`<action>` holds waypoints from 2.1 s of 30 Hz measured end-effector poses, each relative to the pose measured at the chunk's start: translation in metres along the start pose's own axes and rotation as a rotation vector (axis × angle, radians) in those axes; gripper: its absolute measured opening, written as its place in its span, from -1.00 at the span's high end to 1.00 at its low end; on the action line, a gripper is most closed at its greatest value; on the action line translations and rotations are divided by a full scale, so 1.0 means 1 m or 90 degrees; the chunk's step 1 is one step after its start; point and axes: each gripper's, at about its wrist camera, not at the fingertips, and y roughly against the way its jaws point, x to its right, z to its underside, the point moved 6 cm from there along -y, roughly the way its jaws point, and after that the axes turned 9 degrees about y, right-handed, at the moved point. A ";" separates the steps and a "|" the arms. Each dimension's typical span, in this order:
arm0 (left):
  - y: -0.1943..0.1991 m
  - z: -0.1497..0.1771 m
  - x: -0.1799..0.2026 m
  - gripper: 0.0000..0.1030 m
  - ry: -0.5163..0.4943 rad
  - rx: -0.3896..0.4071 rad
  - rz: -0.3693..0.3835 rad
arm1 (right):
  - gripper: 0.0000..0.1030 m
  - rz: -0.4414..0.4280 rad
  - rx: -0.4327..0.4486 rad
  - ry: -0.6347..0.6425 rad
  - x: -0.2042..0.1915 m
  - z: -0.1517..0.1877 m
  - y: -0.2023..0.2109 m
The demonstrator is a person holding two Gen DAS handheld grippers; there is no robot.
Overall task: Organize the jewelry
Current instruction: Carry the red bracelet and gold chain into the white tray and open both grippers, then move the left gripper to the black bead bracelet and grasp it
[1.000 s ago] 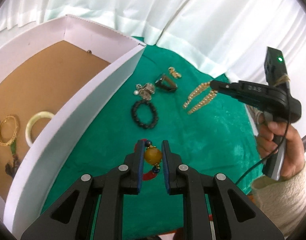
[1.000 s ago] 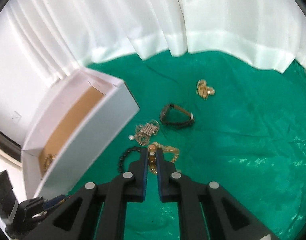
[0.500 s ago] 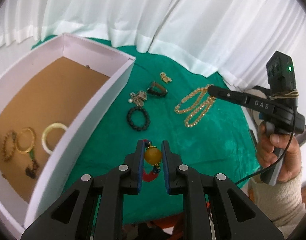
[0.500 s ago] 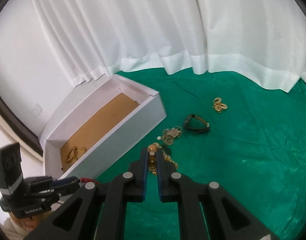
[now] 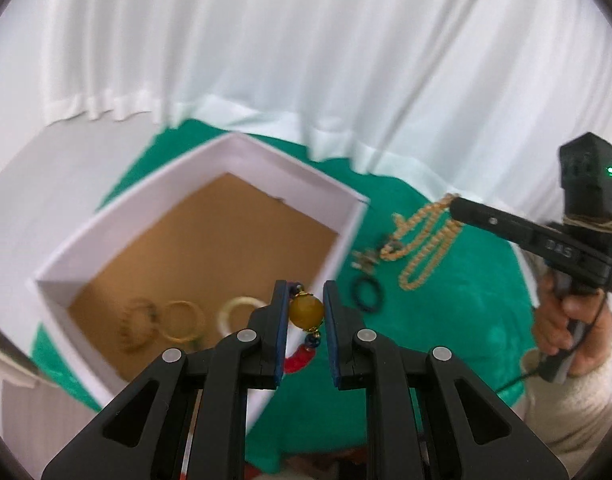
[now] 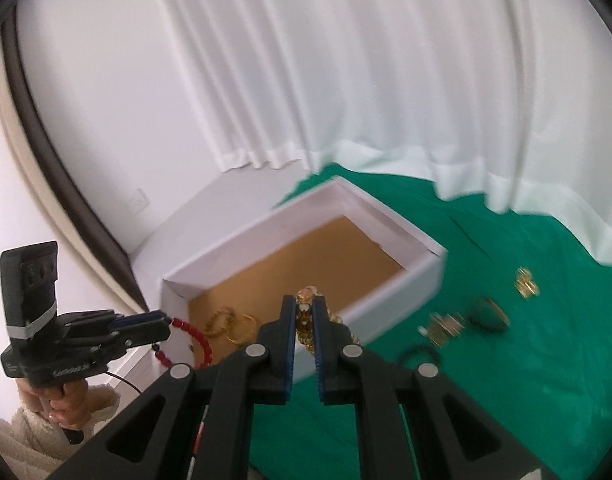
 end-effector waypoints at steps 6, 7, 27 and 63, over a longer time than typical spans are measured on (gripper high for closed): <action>-0.041 -0.024 -0.042 0.70 0.026 -0.007 -0.046 | 0.84 -0.029 -0.024 0.012 -0.022 -0.027 -0.068; -0.047 -0.026 -0.046 0.70 0.025 -0.010 -0.050 | 0.84 -0.032 -0.036 0.010 -0.023 -0.028 -0.083; -0.133 -0.028 -0.098 -0.41 0.070 -0.018 -0.157 | 0.15 0.069 -0.073 -0.022 0.027 -0.012 -0.171; -0.115 0.133 0.089 -0.70 -0.139 -0.077 -0.071 | 0.15 0.260 -0.080 -0.154 0.093 0.232 0.023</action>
